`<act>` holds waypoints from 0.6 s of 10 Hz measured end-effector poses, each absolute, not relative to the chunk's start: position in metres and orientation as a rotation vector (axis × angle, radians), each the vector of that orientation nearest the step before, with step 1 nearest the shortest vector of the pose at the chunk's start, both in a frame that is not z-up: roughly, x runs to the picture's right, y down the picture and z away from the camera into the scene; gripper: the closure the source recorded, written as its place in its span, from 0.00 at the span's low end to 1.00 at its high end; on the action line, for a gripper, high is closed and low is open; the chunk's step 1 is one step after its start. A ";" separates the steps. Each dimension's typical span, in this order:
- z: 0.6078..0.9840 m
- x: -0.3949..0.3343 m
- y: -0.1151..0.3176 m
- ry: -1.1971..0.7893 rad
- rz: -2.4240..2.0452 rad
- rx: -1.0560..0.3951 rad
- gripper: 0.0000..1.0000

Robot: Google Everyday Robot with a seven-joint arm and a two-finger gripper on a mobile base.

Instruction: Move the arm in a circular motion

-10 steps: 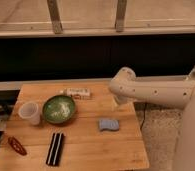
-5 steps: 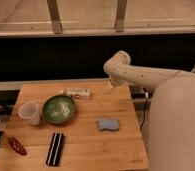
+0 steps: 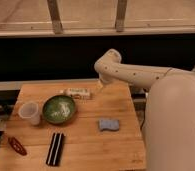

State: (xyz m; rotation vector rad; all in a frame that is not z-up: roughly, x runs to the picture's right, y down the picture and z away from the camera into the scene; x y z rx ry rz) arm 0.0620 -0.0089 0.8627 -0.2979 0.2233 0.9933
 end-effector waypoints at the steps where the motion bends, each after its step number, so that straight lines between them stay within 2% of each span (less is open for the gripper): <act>1: 0.848 0.054 0.008 0.219 0.974 -0.300 0.20; 3: 0.817 0.048 0.045 0.221 0.961 -0.308 0.20; 6: 0.774 0.078 0.100 0.272 1.027 -0.320 0.20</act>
